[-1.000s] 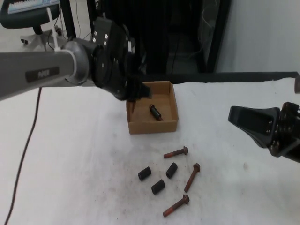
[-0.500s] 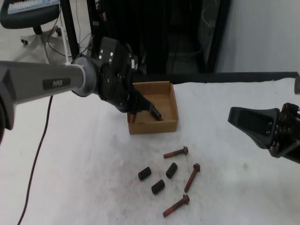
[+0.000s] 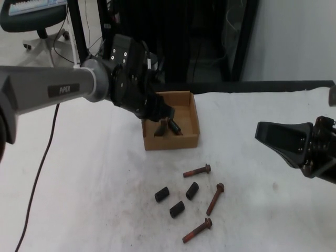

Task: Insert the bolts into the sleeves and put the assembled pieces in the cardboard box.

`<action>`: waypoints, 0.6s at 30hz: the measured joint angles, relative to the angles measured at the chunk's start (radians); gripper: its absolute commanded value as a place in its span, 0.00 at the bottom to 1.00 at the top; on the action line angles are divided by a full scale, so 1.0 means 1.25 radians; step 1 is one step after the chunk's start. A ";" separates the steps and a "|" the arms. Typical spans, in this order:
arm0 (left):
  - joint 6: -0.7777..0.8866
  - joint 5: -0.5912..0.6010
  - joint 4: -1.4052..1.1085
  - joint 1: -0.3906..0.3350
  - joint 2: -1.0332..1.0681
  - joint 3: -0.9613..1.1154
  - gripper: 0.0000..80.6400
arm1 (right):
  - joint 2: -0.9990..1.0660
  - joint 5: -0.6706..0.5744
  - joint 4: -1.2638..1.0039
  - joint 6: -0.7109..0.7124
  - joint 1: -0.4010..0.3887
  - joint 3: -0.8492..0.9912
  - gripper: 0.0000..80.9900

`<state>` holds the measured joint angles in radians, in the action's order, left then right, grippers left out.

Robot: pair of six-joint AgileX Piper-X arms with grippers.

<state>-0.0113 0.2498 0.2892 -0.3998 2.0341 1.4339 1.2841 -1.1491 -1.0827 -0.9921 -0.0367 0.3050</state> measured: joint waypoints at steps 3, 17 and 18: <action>0.009 0.002 0.013 0.000 -0.002 0.025 0.33 | 0.000 0.000 0.000 -0.002 0.000 0.000 0.01; -0.089 0.001 0.255 0.000 -0.371 0.034 0.00 | -0.053 -0.001 0.000 -0.035 0.000 0.000 0.01; -0.104 0.000 0.284 -0.001 -0.407 0.034 0.00 | -0.066 0.001 0.000 -0.035 0.000 0.000 0.01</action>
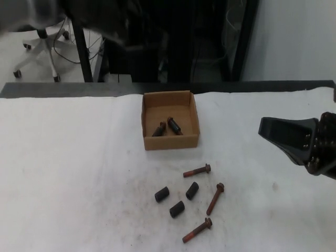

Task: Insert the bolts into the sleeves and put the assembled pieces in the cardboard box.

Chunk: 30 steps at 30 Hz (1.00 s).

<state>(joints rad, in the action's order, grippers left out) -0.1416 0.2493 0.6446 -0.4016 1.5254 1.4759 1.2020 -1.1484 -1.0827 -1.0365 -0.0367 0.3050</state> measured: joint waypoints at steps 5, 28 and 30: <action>-0.144 0.000 0.142 -0.024 -0.188 -0.026 0.00 | -0.081 0.005 0.000 0.000 0.000 0.000 0.01; 0.102 -0.179 -0.591 -0.046 -0.788 -1.142 0.00 | -0.467 0.585 0.878 0.777 0.000 0.000 0.01; 0.104 -0.163 -0.643 -0.046 -0.715 -1.140 0.00 | -0.464 0.590 0.908 0.835 0.000 0.000 0.03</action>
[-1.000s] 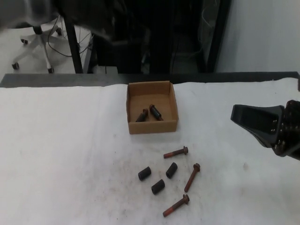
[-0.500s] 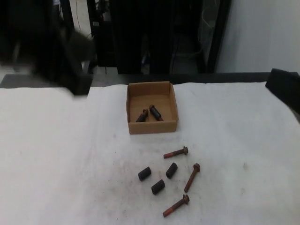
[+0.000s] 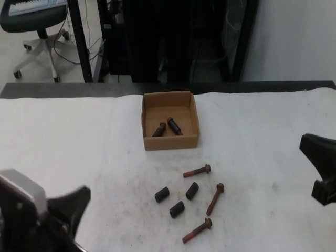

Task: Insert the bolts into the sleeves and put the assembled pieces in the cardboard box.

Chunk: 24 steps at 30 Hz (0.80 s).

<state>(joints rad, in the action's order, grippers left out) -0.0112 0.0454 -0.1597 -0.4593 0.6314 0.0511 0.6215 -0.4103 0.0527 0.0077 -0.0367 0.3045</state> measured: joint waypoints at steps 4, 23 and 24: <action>-0.043 0.064 -0.073 0.000 0.152 0.042 0.03 | 0.000 -0.006 0.011 0.087 0.000 0.000 0.31; -0.418 0.288 0.706 -0.085 0.976 1.084 0.37 | 0.000 -0.120 0.036 0.029 0.000 0.000 0.48; -0.431 0.284 0.733 -0.090 0.997 1.118 0.37 | 0.000 -0.123 0.036 0.026 0.000 0.000 0.48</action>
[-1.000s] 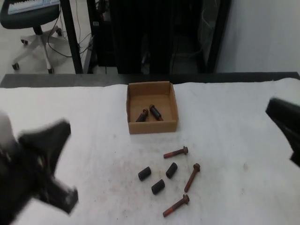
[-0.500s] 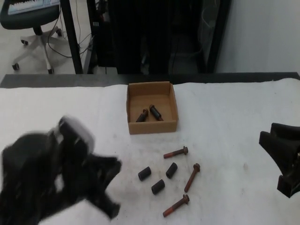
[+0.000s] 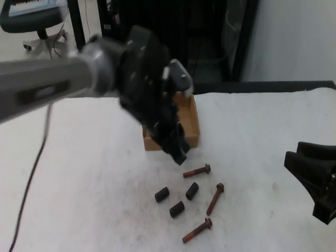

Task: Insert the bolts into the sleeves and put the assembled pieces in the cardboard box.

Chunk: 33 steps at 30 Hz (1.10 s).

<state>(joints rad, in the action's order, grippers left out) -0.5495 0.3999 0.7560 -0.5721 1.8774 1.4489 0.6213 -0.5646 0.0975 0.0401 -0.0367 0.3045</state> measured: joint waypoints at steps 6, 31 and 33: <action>-0.031 -0.007 0.049 -0.024 0.057 0.095 0.44 | 0.000 -0.008 0.000 -0.015 0.000 0.000 0.48; -0.135 -0.169 0.038 -0.091 0.168 0.114 0.55 | 0.000 -0.092 0.000 -0.110 0.000 0.000 0.48; -0.135 -0.169 0.025 -0.091 0.172 0.120 0.55 | 0.000 -0.092 0.000 -0.110 0.000 0.000 0.48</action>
<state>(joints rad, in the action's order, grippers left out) -0.7186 0.1882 0.7868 -0.6863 2.0925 1.5987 0.6213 -0.6799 0.0975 -0.0980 -0.0367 0.3045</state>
